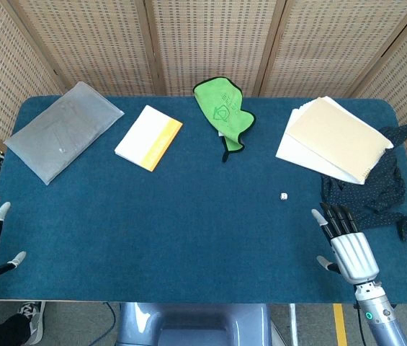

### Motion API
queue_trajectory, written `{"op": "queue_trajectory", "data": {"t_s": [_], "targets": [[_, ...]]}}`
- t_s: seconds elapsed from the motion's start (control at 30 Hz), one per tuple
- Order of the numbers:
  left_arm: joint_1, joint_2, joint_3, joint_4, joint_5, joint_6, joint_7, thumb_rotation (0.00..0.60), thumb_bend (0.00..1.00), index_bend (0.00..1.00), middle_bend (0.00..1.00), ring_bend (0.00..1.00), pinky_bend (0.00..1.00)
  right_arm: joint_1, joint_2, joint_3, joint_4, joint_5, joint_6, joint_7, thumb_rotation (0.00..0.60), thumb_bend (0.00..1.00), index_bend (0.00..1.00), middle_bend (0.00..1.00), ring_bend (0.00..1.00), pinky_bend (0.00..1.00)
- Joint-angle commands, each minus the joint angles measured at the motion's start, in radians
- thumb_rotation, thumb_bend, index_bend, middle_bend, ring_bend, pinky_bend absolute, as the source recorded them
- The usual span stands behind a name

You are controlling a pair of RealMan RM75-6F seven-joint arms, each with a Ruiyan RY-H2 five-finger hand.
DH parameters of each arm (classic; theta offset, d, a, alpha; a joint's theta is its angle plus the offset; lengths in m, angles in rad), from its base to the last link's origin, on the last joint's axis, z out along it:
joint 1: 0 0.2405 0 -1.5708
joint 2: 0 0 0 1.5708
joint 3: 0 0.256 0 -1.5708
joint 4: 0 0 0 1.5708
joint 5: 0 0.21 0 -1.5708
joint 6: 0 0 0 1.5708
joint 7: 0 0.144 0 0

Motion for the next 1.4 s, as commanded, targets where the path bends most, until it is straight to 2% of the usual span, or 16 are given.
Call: {"op": "queue_trajectory", "data": {"t_s": [0.03,0.73,0.8,1.0,1.13,1.4], "targets": [[0.0,0.0,0.0,0.001,-0.001,0.0,-0.001,0.6,0.0,0.0,0.0,0.0,0.0,0.0,-0.001,0.0,0.001,0.001,-0.001,-0.001,0.6,0.16,0.0,0.0,0.0,0.0],[0.003,0.004,-0.003,0.0,-0.01,-0.001,-0.008,0.6,0.0,0.0,0.0,0.0,0.0,0.006,-0.001,0.019,-0.001,0.014,0.005,0.012,0.6,0.16,0.01,0.0,0.0,0.0],[0.003,0.005,-0.004,0.001,-0.013,-0.002,-0.01,0.6,0.0,0.0,0.0,0.0,0.0,0.013,-0.005,0.026,0.0,0.019,-0.003,0.011,0.6,0.16,0.04,0.0,0.0,0.0],[-0.002,0.004,-0.007,0.001,-0.018,-0.011,-0.006,0.6,0.0,0.0,0.0,0.0,0.0,0.081,-0.029,0.078,-0.012,0.043,-0.072,-0.017,0.6,0.16,0.23,0.01,0.0,0.0],[-0.006,0.003,-0.01,0.003,-0.028,-0.023,-0.007,0.6,0.0,0.0,0.0,0.0,0.0,0.163,-0.066,0.146,-0.01,0.106,-0.169,-0.051,0.6,0.16,0.34,0.09,0.0,0.01],[-0.015,0.002,-0.018,0.018,-0.061,-0.057,-0.026,0.6,0.0,0.0,0.0,0.0,0.0,0.324,-0.17,0.251,0.138,0.291,-0.409,-0.113,0.6,0.24,0.45,0.19,0.0,0.07]]}}
